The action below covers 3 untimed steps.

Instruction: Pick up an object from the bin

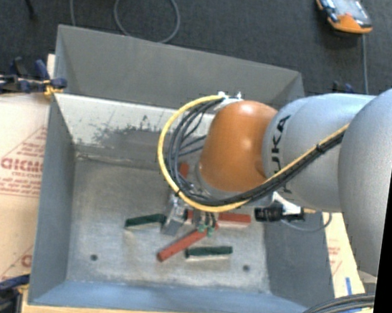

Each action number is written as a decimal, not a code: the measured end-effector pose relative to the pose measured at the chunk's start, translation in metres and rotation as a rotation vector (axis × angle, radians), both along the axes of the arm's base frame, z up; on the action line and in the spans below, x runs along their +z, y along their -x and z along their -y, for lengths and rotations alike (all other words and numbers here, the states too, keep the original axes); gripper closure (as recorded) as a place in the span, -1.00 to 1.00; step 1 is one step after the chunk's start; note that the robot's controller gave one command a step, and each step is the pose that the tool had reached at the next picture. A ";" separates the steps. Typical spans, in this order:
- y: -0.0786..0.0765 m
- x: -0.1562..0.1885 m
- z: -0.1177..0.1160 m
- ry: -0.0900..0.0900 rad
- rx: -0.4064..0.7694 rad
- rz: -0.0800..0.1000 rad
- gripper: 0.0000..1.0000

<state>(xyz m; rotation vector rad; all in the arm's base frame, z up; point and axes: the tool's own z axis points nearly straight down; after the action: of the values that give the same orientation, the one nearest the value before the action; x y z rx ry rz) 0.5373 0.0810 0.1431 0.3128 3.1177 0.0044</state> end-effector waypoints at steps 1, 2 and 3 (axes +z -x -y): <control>0.001 -0.004 0.001 0.001 -0.002 -0.006 -1.00; -0.039 -0.074 0.041 0.002 -0.035 -0.001 -1.00; -0.035 -0.067 0.037 -0.001 -0.032 -0.022 1.00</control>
Offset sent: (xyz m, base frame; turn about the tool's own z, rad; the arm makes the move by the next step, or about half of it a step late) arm 0.0000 0.0000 0.0000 0.0000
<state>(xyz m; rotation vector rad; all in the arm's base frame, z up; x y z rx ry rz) 0.5728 0.0440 0.0765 0.3647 3.1345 0.0027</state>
